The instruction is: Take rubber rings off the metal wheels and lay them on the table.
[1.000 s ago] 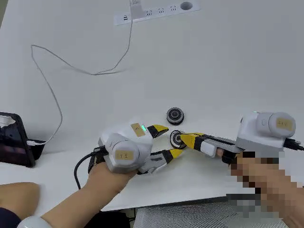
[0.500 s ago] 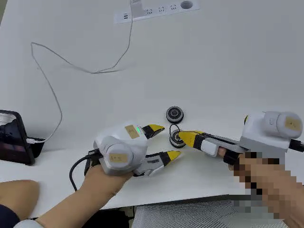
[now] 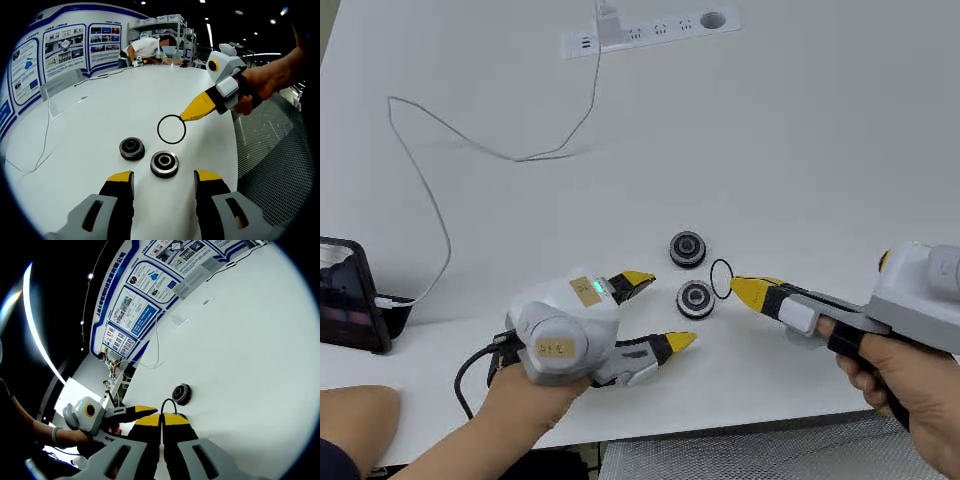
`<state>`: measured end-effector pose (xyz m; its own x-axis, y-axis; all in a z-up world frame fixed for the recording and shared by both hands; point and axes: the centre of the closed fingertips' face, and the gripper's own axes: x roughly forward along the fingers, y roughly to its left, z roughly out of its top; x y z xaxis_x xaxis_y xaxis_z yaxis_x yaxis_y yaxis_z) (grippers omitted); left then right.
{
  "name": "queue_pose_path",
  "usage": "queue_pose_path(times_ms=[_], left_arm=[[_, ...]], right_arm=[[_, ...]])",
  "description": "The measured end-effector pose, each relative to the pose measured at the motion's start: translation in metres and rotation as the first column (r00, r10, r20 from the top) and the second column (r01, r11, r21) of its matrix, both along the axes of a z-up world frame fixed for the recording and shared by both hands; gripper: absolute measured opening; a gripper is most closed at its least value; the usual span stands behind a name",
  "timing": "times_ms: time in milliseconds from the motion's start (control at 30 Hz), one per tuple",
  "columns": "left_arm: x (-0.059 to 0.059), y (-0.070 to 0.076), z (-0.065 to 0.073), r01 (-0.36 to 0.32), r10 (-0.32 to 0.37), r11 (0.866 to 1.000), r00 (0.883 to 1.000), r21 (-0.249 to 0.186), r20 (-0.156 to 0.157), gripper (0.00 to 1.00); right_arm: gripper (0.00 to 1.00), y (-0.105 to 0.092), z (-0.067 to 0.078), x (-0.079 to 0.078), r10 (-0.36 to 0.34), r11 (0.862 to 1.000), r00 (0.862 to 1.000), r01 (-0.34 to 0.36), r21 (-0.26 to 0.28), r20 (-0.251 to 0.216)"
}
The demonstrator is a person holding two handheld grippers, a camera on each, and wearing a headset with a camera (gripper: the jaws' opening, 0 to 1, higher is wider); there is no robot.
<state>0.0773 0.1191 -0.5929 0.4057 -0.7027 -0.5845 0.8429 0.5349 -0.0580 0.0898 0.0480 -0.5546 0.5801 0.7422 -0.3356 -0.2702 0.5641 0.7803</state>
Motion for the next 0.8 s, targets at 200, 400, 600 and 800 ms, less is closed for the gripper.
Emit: queue_pose_path(times_ms=[200,400,600,800], left_arm=[[-0.002,0.003,-0.001,-0.013,0.013,1.0,1.0,0.001,-0.008,0.51],[-0.003,0.005,-0.001,-0.026,0.026,1.0,1.0,-0.004,-0.015,0.55],[-0.003,0.009,-0.001,-0.044,0.044,0.999,0.999,-0.008,-0.017,0.57],[-0.001,0.014,-0.001,-0.064,0.064,0.998,0.998,-0.014,-0.017,0.6]], right_arm=[[0.02,-0.013,-0.01,0.004,-0.038,0.999,0.999,0.038,0.0,-0.027],[0.02,-0.022,-0.022,0.005,-0.072,0.997,0.996,0.071,-0.005,-0.06],[0.02,-0.025,-0.031,0.005,-0.082,0.996,0.994,0.08,-0.027,-0.077],[0.02,-0.028,-0.035,0.006,-0.088,0.995,0.993,0.084,-0.058,-0.075]])
